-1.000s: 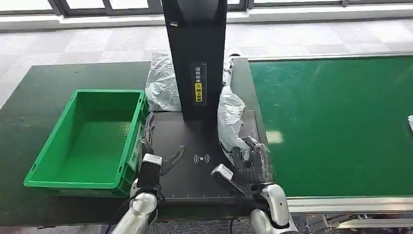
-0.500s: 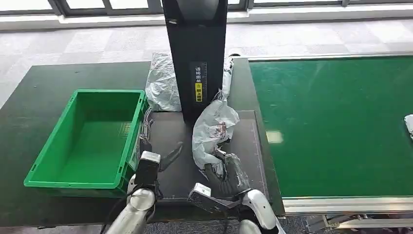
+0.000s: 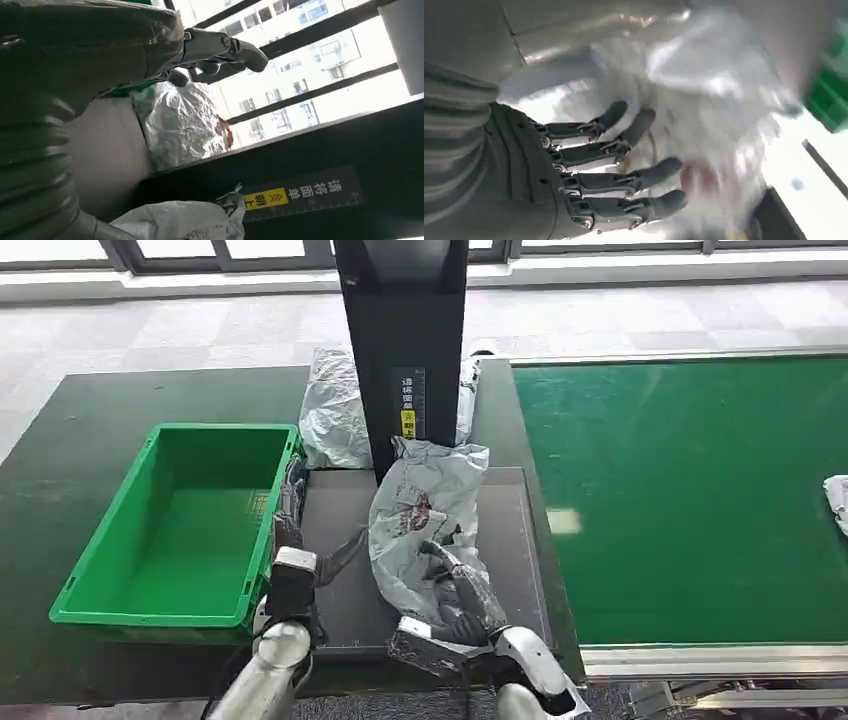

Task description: Moved the parcel from conveyor to table for the left to box.

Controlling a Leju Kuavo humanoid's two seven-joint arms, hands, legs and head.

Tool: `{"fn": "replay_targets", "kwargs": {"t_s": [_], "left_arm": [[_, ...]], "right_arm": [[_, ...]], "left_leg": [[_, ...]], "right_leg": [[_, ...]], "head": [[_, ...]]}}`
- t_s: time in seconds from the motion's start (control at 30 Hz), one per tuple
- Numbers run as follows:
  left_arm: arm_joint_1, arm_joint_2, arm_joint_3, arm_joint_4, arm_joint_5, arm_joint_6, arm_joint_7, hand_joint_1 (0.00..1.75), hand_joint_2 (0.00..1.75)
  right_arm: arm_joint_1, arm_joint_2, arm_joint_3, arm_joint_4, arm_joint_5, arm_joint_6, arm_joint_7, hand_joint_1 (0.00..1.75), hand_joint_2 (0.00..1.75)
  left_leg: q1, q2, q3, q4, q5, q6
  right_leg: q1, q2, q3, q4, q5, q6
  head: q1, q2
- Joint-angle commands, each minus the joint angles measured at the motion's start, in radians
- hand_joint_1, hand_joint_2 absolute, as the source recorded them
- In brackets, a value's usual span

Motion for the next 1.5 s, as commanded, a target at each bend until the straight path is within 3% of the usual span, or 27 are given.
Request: {"fn": "replay_targets", "kwargs": {"t_s": [0.03,0.23,0.27,0.43,0.6,0.8,1.23,1.27,1.4,1.5], "left_arm": [[-0.044,0.005,0.057,0.091,0.050,0.021,-0.051,0.00,1.75],[-0.069,0.034,-0.002,0.161,0.011,-0.027,-0.029,0.00,1.75],[-0.080,0.047,-0.029,0.190,-0.001,-0.087,0.001,0.00,1.75],[-0.079,0.046,-0.026,0.207,-0.001,-0.096,-0.003,0.00,1.75],[-0.133,0.081,-0.168,0.419,-0.294,-0.346,0.159,0.00,1.75],[-0.187,0.068,-0.248,0.600,-0.490,-0.504,0.174,0.00,1.75],[-0.201,0.076,-0.259,0.603,-0.538,-0.546,0.190,0.00,1.75],[-0.201,0.076,-0.259,0.603,-0.538,-0.546,0.190,1.75,1.75],[-0.207,0.078,-0.232,0.578,-0.547,-0.570,0.169,1.75,1.75],[-0.212,0.069,-0.178,0.537,-0.538,-0.502,0.175,1.75,1.75]], "right_arm": [[0.025,-0.011,-0.107,-0.102,-0.157,-0.195,-0.145,0.00,1.75],[0.046,0.016,-0.160,-0.098,-0.274,-0.271,-0.258,0.00,1.75],[0.043,0.024,-0.171,-0.092,-0.295,-0.289,-0.278,0.00,1.75],[0.030,0.026,-0.173,-0.073,-0.304,-0.289,-0.283,0.00,1.75],[-0.016,0.046,-0.194,0.018,-0.346,-0.319,-0.321,0.00,1.75],[-0.001,0.053,-0.209,0.011,-0.324,-0.315,-0.320,0.00,1.75],[0.030,0.052,-0.218,-0.027,-0.303,-0.310,-0.304,0.00,1.75],[0.030,0.052,-0.218,-0.027,-0.303,-0.310,-0.304,0.00,1.75],[0.059,0.055,-0.232,-0.059,-0.274,-0.293,-0.272,0.00,1.75],[0.099,0.055,-0.247,-0.112,-0.258,-0.302,-0.260,0.00,1.75]], "left_leg": [[0.000,-0.003,0.001,-0.001,0.000,0.000],[0.001,-0.003,0.001,-0.001,0.000,0.000],[0.001,-0.003,0.002,-0.002,0.000,0.000],[0.001,-0.002,0.002,-0.002,0.000,0.000],[0.000,-0.001,0.003,-0.002,0.000,0.000],[0.000,-0.002,0.003,-0.002,0.001,0.000],[0.000,-0.001,0.005,-0.002,0.000,0.000],[0.001,-0.002,0.006,-0.003,0.000,0.000],[0.001,-0.003,0.005,-0.002,0.001,0.001],[0.001,-0.004,0.006,-0.002,0.001,0.001]], "right_leg": [[0.000,0.000,0.002,-0.001,0.000,0.000],[0.000,0.001,0.002,-0.002,0.000,0.000],[0.001,0.002,0.002,-0.002,0.000,-0.001],[0.000,0.003,0.002,-0.002,0.001,-0.001],[0.000,0.002,0.003,-0.002,0.000,-0.001],[0.000,0.002,0.003,-0.003,0.000,-0.001],[0.000,0.001,0.006,-0.002,0.001,0.000],[0.000,0.002,0.007,-0.004,0.001,0.000],[0.000,0.001,0.007,-0.003,0.001,-0.001],[-0.001,-0.001,0.008,-0.002,0.001,0.000]], "head": [[0.000,0.000],[0.000,0.000],[0.000,0.000],[0.000,0.000],[0.000,0.000],[0.000,0.000],[0.000,0.000],[0.000,0.000],[0.000,0.000],[0.000,0.000]]}}
